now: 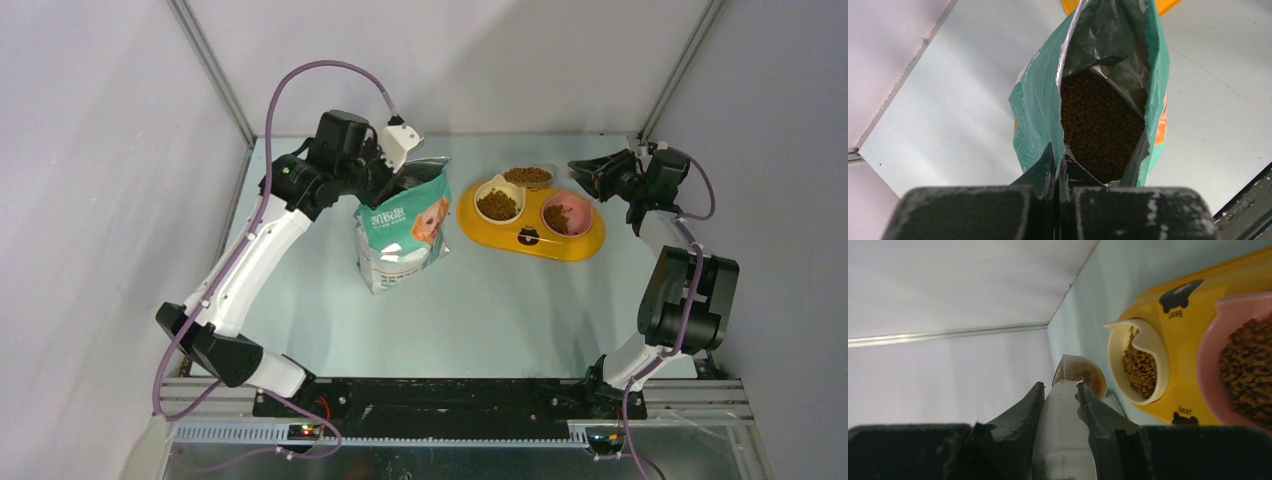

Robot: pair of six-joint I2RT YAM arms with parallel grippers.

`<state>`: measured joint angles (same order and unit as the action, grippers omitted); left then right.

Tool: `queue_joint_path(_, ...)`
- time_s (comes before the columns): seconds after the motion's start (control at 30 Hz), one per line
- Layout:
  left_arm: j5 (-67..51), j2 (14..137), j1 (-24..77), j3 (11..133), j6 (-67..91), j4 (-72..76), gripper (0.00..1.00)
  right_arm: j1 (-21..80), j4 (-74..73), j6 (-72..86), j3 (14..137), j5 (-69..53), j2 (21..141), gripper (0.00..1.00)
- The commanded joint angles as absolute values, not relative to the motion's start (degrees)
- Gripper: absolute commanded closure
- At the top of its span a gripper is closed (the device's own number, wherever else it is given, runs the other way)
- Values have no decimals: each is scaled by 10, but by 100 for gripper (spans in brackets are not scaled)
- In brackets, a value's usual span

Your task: Serve the pet food

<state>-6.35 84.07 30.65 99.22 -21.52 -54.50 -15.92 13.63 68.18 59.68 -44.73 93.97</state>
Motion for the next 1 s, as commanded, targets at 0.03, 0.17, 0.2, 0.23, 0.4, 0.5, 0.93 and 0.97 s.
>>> queue_joint_path(0.03,-64,827,308,975,-223,-556,100,-154,119,591,605,-390,949,100)
queue_joint_path(0.17,-66,828,308,975,-224,-560,100,-140,106,558,619,-364,966,100)
queue_joint_path(0.2,-67,830,307,979,-224,-565,100,-136,106,554,623,-359,969,100)
queue_joint_path(0.23,-69,832,308,981,-224,-570,100,-134,105,551,626,-357,976,100)
queue_joint_path(0.4,-73,824,308,968,-223,-567,100,-118,81,513,647,-334,983,100)
queue_joint_path(0.5,-72,820,308,962,-224,-566,100,-108,64,488,657,-316,977,100)
queue_joint_path(0.93,-83,812,308,955,-222,-562,100,-64,3,374,689,-233,942,100)
queue_joint_path(0.97,-84,812,308,955,-222,-563,100,-59,-11,360,691,-226,940,100)
